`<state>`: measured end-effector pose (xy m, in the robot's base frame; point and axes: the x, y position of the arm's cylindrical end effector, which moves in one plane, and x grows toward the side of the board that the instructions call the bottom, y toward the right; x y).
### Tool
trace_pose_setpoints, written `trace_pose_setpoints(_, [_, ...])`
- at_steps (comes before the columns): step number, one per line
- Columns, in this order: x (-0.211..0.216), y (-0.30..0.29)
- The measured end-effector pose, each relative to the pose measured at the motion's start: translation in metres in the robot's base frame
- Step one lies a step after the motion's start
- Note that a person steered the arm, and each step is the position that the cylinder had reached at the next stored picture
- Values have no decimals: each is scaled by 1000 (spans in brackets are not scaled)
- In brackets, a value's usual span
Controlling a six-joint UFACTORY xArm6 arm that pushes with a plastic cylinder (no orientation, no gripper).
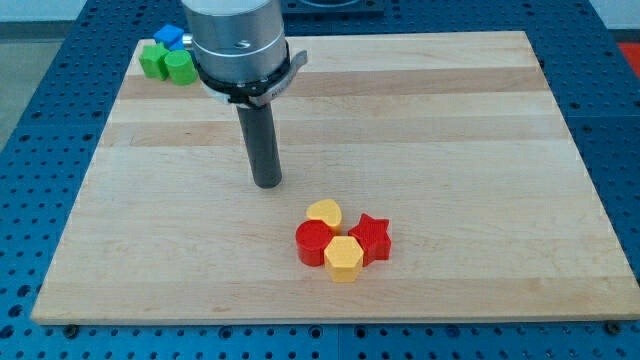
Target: Push the yellow heart into the yellow hexagon
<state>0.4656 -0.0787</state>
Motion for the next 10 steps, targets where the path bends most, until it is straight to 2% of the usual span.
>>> trace_pose_setpoints(6, [27,65])
trace_pose_setpoints(10, [42,68])
